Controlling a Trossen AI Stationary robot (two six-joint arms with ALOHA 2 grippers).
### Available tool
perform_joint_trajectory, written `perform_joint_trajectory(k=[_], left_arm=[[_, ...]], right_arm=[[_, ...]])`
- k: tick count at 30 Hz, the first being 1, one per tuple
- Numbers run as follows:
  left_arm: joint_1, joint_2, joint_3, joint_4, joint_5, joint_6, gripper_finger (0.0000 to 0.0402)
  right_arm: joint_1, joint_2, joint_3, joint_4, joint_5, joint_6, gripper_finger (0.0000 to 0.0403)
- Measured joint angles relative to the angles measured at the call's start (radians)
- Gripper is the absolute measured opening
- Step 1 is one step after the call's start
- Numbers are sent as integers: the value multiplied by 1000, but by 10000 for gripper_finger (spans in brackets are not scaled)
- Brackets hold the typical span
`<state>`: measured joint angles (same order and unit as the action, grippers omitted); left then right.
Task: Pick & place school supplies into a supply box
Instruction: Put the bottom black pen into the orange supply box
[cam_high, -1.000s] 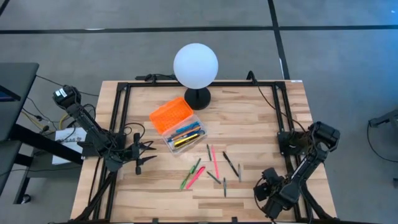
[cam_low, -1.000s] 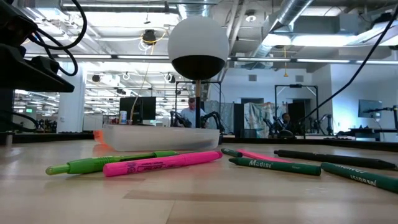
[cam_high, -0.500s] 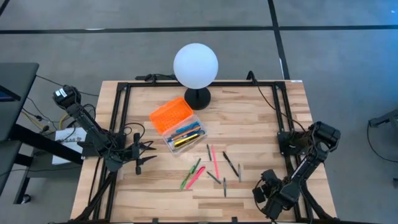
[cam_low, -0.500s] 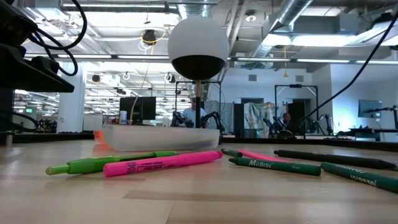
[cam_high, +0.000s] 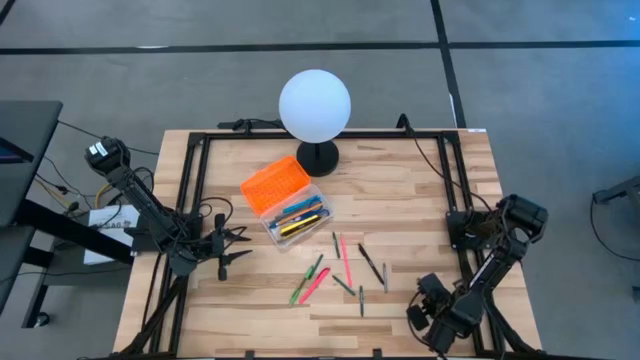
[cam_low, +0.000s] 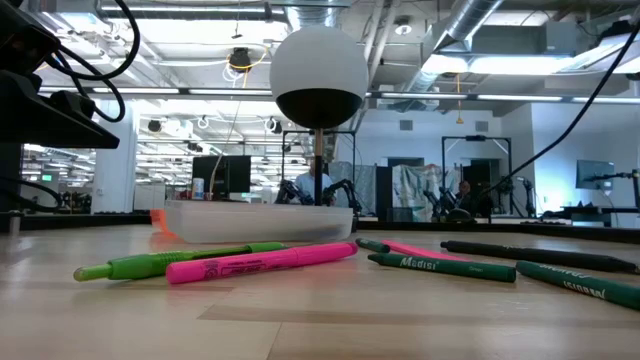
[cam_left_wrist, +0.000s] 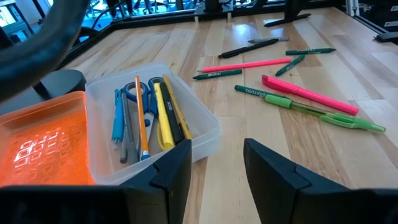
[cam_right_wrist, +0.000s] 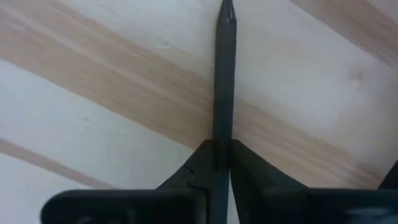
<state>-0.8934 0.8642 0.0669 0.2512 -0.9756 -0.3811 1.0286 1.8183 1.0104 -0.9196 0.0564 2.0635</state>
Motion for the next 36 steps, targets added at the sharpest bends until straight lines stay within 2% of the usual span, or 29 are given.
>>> perform_joint_trajectory(k=[14, 23, 28, 33, 36], left_arm=[[0, 0, 0, 0, 0, 0, 142], [0, 0, 0, 0, 0, 0, 142], [0, 0, 0, 0, 0, 0, 142], [0, 0, 0, -1, 0, 0, 142], [0, 0, 0, -1, 0, 1, 142]], right_arm=[[-79, 2, 0, -11, 37, -206, 16], [-96, 5, 0, -41, 166, -240, 19], [-106, 9, 33, -143, 281, -240, 13], [-138, 8, 101, -277, 296, -297, 12], [-171, 7, 148, -347, 353, -361, 14]])
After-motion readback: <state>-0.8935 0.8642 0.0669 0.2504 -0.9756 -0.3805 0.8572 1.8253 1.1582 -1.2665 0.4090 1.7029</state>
